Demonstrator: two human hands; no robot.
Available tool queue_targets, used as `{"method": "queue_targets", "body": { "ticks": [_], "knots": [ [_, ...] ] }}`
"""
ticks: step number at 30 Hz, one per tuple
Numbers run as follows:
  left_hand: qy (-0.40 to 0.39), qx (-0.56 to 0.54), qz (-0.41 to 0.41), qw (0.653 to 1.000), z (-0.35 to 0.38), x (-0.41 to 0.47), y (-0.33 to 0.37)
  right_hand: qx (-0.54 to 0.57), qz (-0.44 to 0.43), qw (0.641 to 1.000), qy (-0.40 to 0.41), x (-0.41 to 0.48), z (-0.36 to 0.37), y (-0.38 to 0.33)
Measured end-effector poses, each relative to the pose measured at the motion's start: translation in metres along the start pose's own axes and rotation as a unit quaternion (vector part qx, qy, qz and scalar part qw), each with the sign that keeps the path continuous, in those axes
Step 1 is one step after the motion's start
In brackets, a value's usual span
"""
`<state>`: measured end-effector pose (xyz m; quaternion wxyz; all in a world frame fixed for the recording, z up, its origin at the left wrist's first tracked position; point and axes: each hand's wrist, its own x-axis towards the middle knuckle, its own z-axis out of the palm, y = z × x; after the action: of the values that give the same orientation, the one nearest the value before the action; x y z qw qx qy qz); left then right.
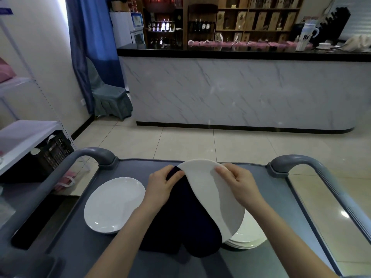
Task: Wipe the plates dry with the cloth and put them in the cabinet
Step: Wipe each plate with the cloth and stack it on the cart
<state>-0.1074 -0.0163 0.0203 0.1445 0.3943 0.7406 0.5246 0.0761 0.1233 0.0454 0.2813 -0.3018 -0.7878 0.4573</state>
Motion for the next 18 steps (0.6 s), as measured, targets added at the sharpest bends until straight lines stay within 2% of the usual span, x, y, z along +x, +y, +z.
{"method": "queue_targets", "body": {
  "ticks": [3,6,8,10,12,14,18],
  "knots": [
    [-0.078,0.024,0.033,0.996,0.005,0.003,0.013,-0.065,-0.029,0.995,-0.07,0.001,0.008,-0.005],
    [-0.064,0.012,0.022,0.998,0.007,0.001,0.014,-0.054,-0.04,0.996,-0.053,0.0,0.007,-0.005],
    [-0.02,0.006,0.015,1.0,0.005,-0.001,0.013,-0.012,-0.028,0.999,-0.019,-0.001,0.003,-0.002],
    [0.023,-0.012,0.012,1.0,0.003,-0.005,0.011,0.04,-0.004,0.998,0.049,-0.005,0.004,0.003],
    [0.053,-0.054,-0.008,0.997,0.003,-0.011,0.008,0.114,0.032,0.984,0.133,-0.012,0.01,0.009],
    [0.067,-0.081,-0.028,0.994,0.004,-0.015,0.004,0.155,0.063,0.972,0.166,-0.019,0.015,0.013],
    [0.064,-0.079,-0.013,0.995,0.001,-0.016,0.0,0.058,0.045,0.995,0.067,-0.018,0.003,0.015]
  ]
}}
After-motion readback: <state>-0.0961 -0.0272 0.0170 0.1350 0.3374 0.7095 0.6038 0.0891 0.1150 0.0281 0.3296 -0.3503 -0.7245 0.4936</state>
